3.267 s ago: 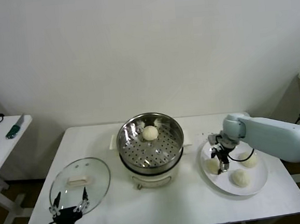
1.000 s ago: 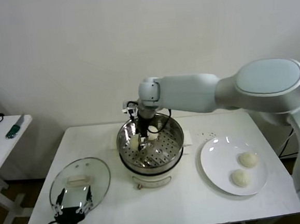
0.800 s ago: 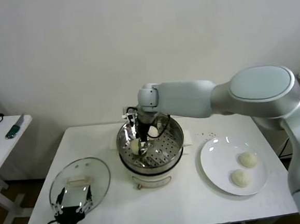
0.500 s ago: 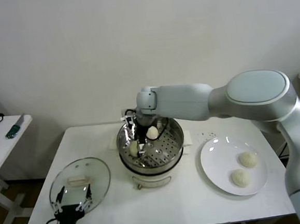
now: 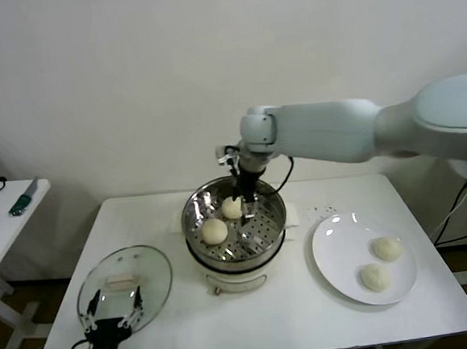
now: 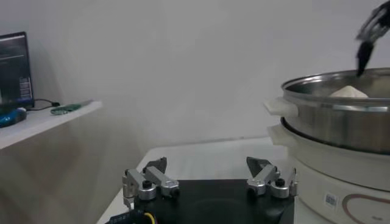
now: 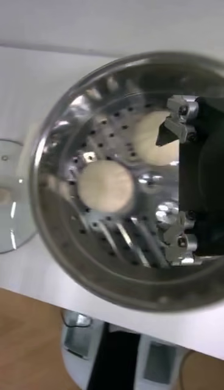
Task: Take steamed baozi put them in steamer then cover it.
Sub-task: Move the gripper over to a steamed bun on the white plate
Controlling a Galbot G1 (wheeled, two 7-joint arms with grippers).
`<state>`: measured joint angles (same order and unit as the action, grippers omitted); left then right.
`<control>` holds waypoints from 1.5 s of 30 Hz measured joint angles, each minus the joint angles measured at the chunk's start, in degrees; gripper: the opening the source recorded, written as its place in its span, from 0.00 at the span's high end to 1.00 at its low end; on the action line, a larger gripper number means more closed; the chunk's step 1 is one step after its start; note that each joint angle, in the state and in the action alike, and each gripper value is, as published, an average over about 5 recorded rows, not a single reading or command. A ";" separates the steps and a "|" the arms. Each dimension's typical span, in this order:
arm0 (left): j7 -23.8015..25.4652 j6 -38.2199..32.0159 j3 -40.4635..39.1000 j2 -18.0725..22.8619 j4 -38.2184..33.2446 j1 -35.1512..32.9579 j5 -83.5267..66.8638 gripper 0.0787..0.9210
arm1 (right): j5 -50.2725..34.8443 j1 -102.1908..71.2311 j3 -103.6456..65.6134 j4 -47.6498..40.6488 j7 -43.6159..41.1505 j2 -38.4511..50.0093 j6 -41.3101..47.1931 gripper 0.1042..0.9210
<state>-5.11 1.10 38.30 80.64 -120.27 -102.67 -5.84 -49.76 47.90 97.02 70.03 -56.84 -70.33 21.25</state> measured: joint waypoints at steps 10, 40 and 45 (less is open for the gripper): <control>0.02 0.30 0.84 0.22 -0.11 -0.43 0.07 0.12 | 9.81 2.22 2.35 10.85 -0.87 17.20 -0.75 0.12; -0.10 2.05 2.18 2.78 -0.52 -1.14 3.18 0.12 | 35.50 -26.20 -12.62 9.71 -1.18 38.92 -3.54 0.12; -0.11 2.17 2.07 2.88 -0.12 -0.91 3.51 0.12 | 36.86 -29.67 -15.09 7.97 -1.17 38.26 -3.78 0.12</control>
<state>-5.22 3.27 40.37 83.51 -120.39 -103.58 -2.32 -12.90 18.23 81.94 78.00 -58.01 -32.07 17.47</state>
